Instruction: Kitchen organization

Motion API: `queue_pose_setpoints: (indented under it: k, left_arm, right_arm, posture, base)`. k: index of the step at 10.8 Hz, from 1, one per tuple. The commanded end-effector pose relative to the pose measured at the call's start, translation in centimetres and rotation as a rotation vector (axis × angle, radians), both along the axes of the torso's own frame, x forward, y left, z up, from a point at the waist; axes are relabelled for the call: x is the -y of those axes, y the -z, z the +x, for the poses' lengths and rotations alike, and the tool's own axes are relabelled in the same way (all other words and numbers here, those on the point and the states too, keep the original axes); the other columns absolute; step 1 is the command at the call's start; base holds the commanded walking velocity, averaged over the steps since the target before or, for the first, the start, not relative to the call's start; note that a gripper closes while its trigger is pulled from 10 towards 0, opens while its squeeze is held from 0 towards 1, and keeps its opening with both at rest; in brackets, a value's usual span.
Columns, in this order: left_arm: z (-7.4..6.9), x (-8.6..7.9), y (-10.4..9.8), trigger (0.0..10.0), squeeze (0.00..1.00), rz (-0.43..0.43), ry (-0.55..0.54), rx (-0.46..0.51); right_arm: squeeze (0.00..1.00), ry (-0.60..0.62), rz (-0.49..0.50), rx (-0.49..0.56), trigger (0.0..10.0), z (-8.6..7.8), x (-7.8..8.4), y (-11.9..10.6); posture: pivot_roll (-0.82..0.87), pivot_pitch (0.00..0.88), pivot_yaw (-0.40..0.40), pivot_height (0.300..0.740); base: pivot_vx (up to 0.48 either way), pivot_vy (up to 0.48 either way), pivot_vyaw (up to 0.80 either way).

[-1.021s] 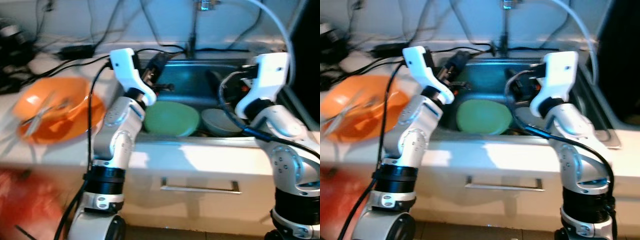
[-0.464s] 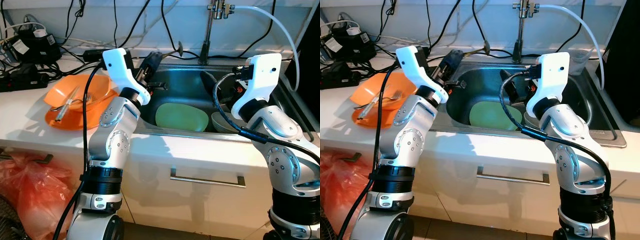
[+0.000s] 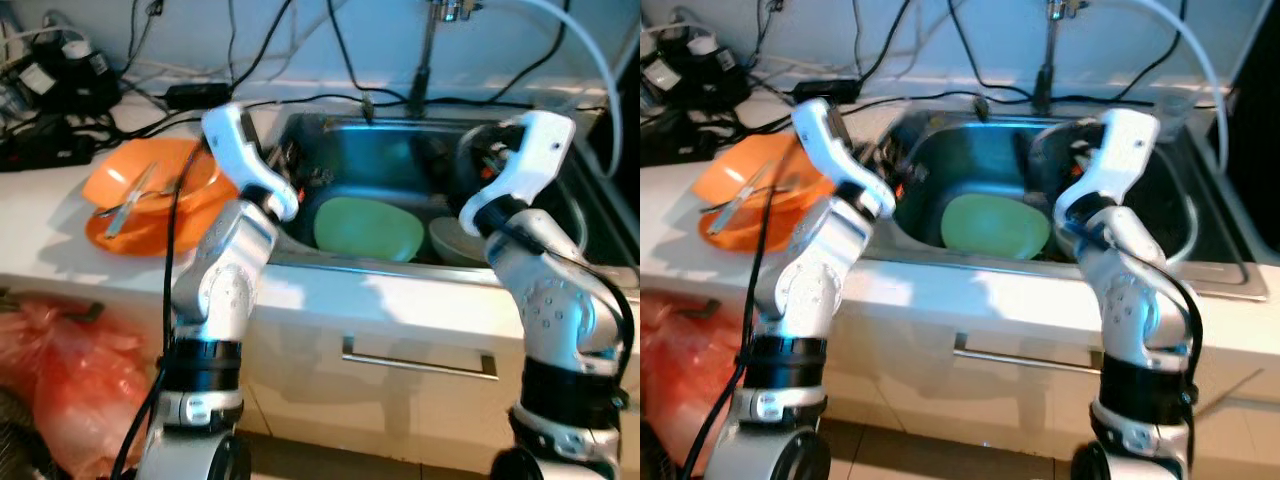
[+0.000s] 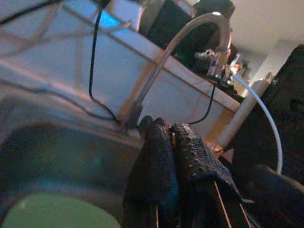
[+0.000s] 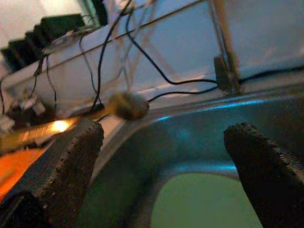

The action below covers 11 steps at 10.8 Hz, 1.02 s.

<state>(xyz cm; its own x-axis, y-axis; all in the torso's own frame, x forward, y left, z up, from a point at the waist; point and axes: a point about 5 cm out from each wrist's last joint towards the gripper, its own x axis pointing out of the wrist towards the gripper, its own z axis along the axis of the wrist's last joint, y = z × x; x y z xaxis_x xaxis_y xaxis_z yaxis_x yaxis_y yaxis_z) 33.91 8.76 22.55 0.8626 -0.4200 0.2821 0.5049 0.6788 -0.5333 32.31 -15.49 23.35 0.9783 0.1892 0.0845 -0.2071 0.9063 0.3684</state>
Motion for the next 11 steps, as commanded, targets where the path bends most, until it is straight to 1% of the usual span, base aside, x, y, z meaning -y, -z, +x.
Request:
queue_pose_setpoints:
  k: [1, 2, 3, 4, 5, 7, 8, 9, 11]
  left_arm:
    - [-0.4, -0.4, -0.6, 0.0, 0.00, -0.062, 0.038, -0.005]
    - [-0.6, -0.5, -0.4, 0.0, 0.00, -0.128, 0.081, -0.053]
    - [-0.8, -0.5, -0.4, 0.0, 0.00, -0.170, 0.115, -0.072]
    - [-1.0, -0.5, -0.4, 0.0, 0.00, -0.186, 0.128, -0.085]
    - [-1.0, -0.6, -0.3, 0.0, 0.00, -0.200, 0.135, -0.098]
    - [-1.0, -0.6, 0.4, 0.0, 0.00, -0.273, 0.141, -0.178]
    - [-1.1, -0.3, 0.7, 0.0, 0.00, -0.299, 0.156, -0.208]
    - [-1.3, 0.0, 0.6, 0.0, 0.00, -0.317, 0.172, -0.217]
    - [-1.6, 0.8, -0.2, 0.0, 0.00, -0.338, 0.211, -0.216]
  right_arm:
    - [0.64, 0.009, 0.041, 0.008, 10.0, 0.4, 0.0, -0.1]
    - [0.87, 0.008, 0.051, 0.002, 10.0, 0.6, -0.3, 0.2]
    - [0.03, -0.002, 0.076, 0.000, 10.0, 0.8, -0.5, 0.3]
    - [0.00, -0.007, 0.094, -0.003, 10.0, 1.0, -0.7, 0.4]
    - [0.00, -0.007, 0.117, -0.007, 10.0, 1.2, -0.8, 0.5]
    - [0.00, -0.026, 0.151, -0.010, 10.0, 1.7, -1.8, 0.6]
    - [0.00, -0.038, 0.170, -0.008, 10.0, 2.0, -2.4, 0.6]
    - [0.00, -0.050, 0.201, -0.004, 10.0, 2.3, -2.9, 0.5]
    - [0.00, -0.079, 0.297, 0.010, 10.0, 2.8, -4.1, 0.0]
  posture:
    - [-0.06, 0.000, 0.070, 0.740]
    - [-0.04, 0.000, 0.073, 0.740]
    - [-0.03, 0.000, 0.074, 0.740]
    - [-0.02, 0.000, 0.075, 0.740]
    - [-0.02, 0.000, 0.077, 0.740]
    - [-0.01, 0.000, 0.088, 0.740]
    - [-0.01, 0.000, 0.093, 0.740]
    - [0.00, 0.000, 0.098, 0.740]
    - [0.00, 0.000, 0.098, 0.740]
  base:
    - [0.000, 0.000, 0.00]
    - [0.000, 0.000, 0.00]
    - [0.000, 0.000, 0.00]
    - [0.000, 0.000, 0.00]
    - [0.000, 0.000, 0.00]
    - [0.000, 0.000, 0.00]
    - [0.000, 0.000, 0.00]
    - [0.000, 0.000, 0.00]
    - [0.000, 0.000, 0.00]
